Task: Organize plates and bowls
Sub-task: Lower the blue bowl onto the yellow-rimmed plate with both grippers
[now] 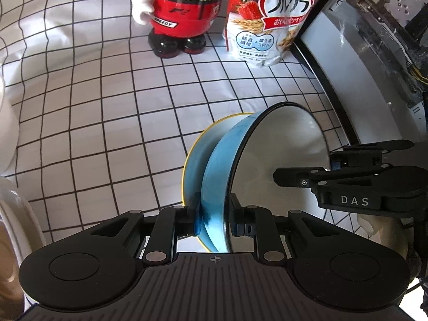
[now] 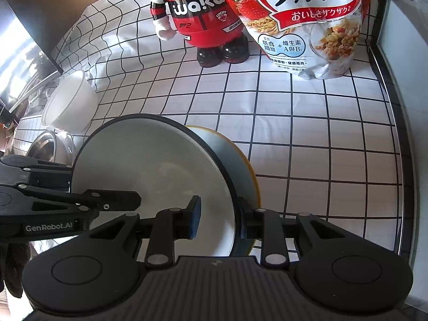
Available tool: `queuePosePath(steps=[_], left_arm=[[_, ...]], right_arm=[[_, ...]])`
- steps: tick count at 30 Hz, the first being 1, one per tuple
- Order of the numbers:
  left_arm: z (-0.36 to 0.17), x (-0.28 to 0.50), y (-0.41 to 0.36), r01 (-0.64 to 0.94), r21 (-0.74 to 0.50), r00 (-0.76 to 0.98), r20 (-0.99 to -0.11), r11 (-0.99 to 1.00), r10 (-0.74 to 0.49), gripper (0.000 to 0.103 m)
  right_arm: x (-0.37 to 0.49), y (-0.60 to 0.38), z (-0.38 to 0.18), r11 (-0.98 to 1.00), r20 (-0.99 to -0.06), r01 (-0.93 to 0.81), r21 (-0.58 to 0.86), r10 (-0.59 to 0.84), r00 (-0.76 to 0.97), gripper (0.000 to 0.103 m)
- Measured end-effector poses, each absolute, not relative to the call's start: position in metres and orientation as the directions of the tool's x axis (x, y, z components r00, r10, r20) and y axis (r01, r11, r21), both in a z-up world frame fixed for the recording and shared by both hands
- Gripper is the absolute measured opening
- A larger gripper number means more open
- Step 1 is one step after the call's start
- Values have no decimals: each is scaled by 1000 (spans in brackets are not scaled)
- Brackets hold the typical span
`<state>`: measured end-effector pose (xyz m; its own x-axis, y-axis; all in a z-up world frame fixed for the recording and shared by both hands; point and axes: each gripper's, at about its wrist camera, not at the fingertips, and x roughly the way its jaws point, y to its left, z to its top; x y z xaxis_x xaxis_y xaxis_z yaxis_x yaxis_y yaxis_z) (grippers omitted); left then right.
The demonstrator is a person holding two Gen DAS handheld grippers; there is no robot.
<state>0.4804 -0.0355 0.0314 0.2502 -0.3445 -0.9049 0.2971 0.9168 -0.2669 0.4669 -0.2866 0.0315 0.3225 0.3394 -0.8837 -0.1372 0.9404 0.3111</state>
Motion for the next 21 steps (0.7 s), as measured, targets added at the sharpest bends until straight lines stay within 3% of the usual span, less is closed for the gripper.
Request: queuePosePath(steps=[21], left_arm=[[46,487,-34,290,-233,299,-899,928,-319,23]], right_arm=[[460,-294,49,943,-873,-163,291,331,359,27]])
